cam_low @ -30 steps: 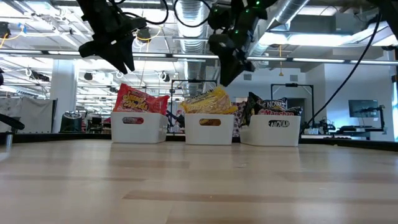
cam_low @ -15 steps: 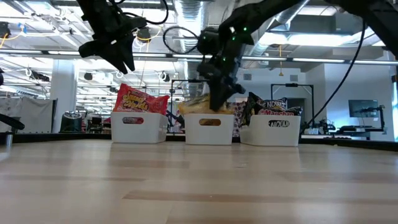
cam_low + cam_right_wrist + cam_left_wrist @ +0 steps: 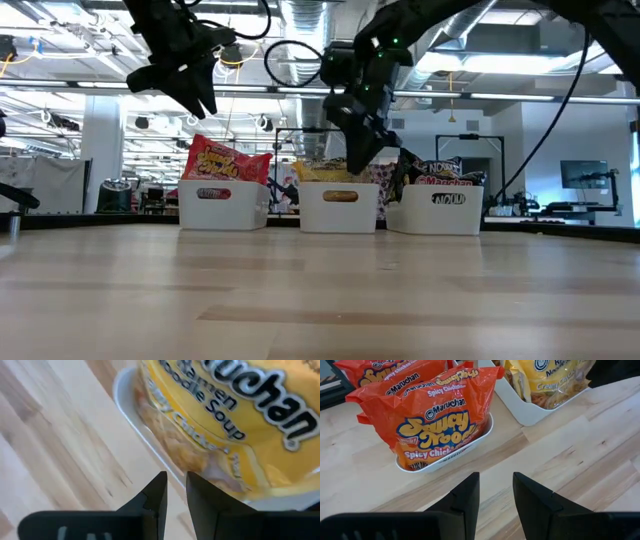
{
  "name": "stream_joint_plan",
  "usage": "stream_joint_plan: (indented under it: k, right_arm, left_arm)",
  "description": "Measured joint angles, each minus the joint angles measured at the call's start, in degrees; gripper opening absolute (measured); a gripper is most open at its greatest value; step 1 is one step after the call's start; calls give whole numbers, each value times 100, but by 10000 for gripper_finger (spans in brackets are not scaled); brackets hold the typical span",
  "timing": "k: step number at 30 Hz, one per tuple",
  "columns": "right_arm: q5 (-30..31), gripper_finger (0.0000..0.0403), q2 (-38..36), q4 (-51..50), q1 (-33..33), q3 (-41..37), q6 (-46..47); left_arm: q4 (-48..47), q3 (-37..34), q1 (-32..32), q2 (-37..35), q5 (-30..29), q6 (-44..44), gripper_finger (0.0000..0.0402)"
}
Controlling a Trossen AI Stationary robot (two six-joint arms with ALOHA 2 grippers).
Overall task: Sort Maruchan noodles
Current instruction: Put the yellow noodle pack into the middle white bin
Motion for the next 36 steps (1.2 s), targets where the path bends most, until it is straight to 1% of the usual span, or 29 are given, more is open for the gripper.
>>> stream_joint_plan:
  k: [4,6,9,15,19,21,24,26,29,36]
  right_arm:
    - [-12,98,-227,-185,52,-4,82]
    - [31,98,-365,-34,59,-4,67]
    - [289,98,-459,438,35,3,43]
    - [362,98,-513,1216,-260,2,41]
    - [378,98,-508,1244,-449,-2,41]
    - [490,98,-426,1277,-484,2,41]
    - [493,98,-383,1203,-538,-66,41]
    - [494,98,-264,1275,-462,-75,41]
    - [544,98,-187,924,-427,-115,39]
    - [527,98,-60,887,-340,-101,37]
  left_arm:
    - [0,0,2,0,-2,5,105]
    - [7,0,2,0,-2,5,105]
    - [17,0,4,0,-2,1,105]
    - [48,-2,4,0,0,-15,105]
    - [47,-2,4,0,2,-13,105]
    - [48,-2,4,0,2,-15,105]
    - [46,-2,4,0,2,-10,105]
    - [46,-2,4,0,4,-8,105]
    - [44,-2,4,0,3,-8,105]
    - [42,-2,4,0,20,-6,105]
